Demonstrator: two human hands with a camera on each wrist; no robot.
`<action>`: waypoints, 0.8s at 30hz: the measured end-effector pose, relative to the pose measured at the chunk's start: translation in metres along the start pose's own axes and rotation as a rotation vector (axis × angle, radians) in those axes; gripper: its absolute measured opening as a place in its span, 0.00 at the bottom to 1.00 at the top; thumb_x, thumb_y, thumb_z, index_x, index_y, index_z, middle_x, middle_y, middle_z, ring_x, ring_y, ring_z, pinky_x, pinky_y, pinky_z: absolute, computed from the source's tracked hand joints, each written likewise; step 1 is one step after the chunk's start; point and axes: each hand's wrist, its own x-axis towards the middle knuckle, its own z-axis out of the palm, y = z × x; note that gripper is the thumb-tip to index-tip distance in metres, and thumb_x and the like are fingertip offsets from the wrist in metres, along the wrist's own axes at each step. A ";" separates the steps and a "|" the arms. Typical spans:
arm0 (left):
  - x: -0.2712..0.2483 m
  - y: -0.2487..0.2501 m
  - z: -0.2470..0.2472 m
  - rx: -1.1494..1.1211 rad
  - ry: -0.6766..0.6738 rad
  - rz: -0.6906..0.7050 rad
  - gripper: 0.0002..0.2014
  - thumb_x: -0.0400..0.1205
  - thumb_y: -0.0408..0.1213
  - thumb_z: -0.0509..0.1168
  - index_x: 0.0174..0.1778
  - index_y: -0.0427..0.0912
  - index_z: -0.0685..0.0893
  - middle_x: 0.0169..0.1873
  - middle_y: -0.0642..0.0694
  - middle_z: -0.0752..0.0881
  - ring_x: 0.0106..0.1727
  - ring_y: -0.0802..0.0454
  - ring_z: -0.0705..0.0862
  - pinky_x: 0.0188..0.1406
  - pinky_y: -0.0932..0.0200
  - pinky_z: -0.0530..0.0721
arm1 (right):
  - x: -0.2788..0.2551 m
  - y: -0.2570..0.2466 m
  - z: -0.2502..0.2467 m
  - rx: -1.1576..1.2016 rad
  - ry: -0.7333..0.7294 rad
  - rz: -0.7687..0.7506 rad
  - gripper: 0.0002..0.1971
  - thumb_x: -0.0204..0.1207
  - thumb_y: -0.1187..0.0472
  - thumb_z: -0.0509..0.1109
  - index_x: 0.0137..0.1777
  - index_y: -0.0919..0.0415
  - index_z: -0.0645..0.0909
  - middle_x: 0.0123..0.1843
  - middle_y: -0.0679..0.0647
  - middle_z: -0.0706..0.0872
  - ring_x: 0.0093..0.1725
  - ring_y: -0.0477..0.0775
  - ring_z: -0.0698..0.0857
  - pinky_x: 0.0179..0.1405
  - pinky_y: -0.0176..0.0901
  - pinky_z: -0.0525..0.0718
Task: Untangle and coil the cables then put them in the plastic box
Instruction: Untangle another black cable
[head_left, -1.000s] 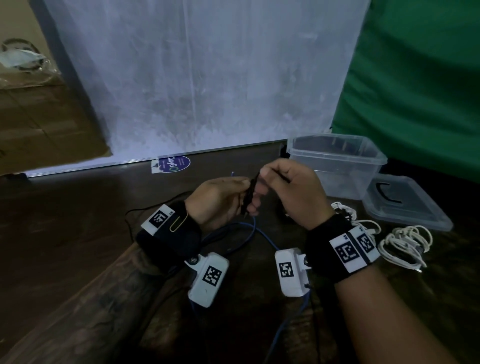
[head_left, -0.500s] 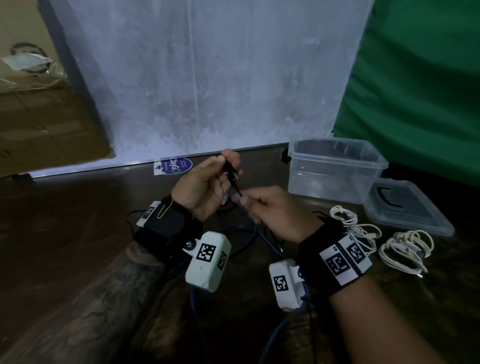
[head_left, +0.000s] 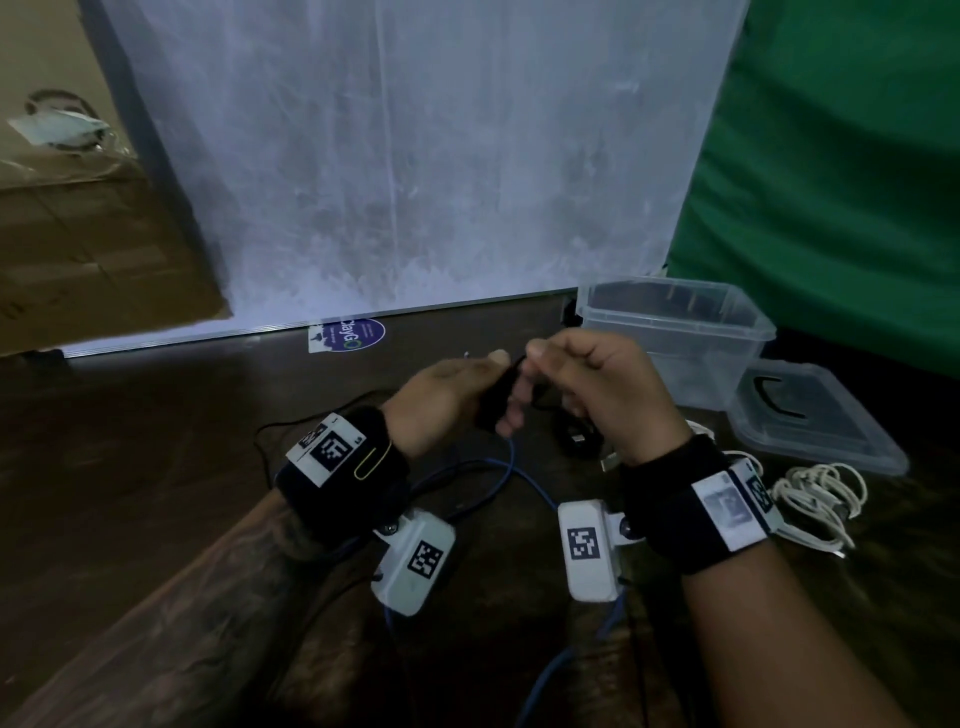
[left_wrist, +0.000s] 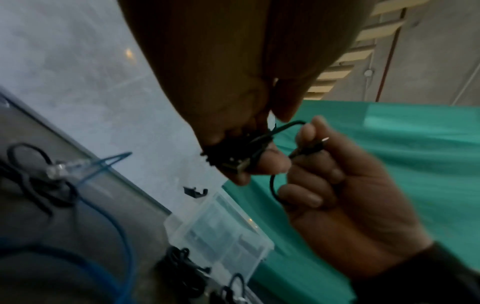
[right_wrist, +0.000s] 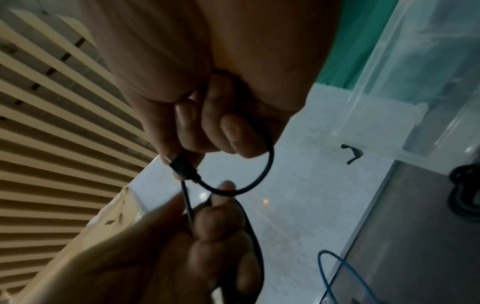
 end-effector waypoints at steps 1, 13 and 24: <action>-0.001 0.001 0.004 -0.043 -0.015 -0.013 0.16 0.84 0.44 0.59 0.41 0.34 0.83 0.30 0.42 0.82 0.31 0.48 0.78 0.34 0.57 0.77 | 0.002 0.004 -0.002 -0.009 0.041 0.007 0.10 0.82 0.63 0.70 0.39 0.64 0.86 0.29 0.49 0.87 0.23 0.36 0.78 0.25 0.24 0.71; 0.002 0.007 -0.012 -0.768 -0.048 -0.112 0.17 0.85 0.41 0.51 0.28 0.45 0.71 0.21 0.52 0.66 0.19 0.58 0.62 0.25 0.62 0.64 | 0.002 0.031 0.017 -0.111 -0.172 -0.060 0.12 0.86 0.62 0.65 0.65 0.55 0.86 0.30 0.39 0.82 0.29 0.38 0.78 0.33 0.37 0.75; 0.002 0.005 -0.020 -0.655 -0.082 -0.114 0.15 0.86 0.39 0.51 0.39 0.37 0.78 0.31 0.44 0.77 0.29 0.50 0.76 0.42 0.54 0.82 | 0.003 0.032 0.018 -0.148 -0.137 -0.125 0.09 0.82 0.67 0.69 0.57 0.61 0.89 0.48 0.52 0.94 0.51 0.51 0.92 0.58 0.52 0.88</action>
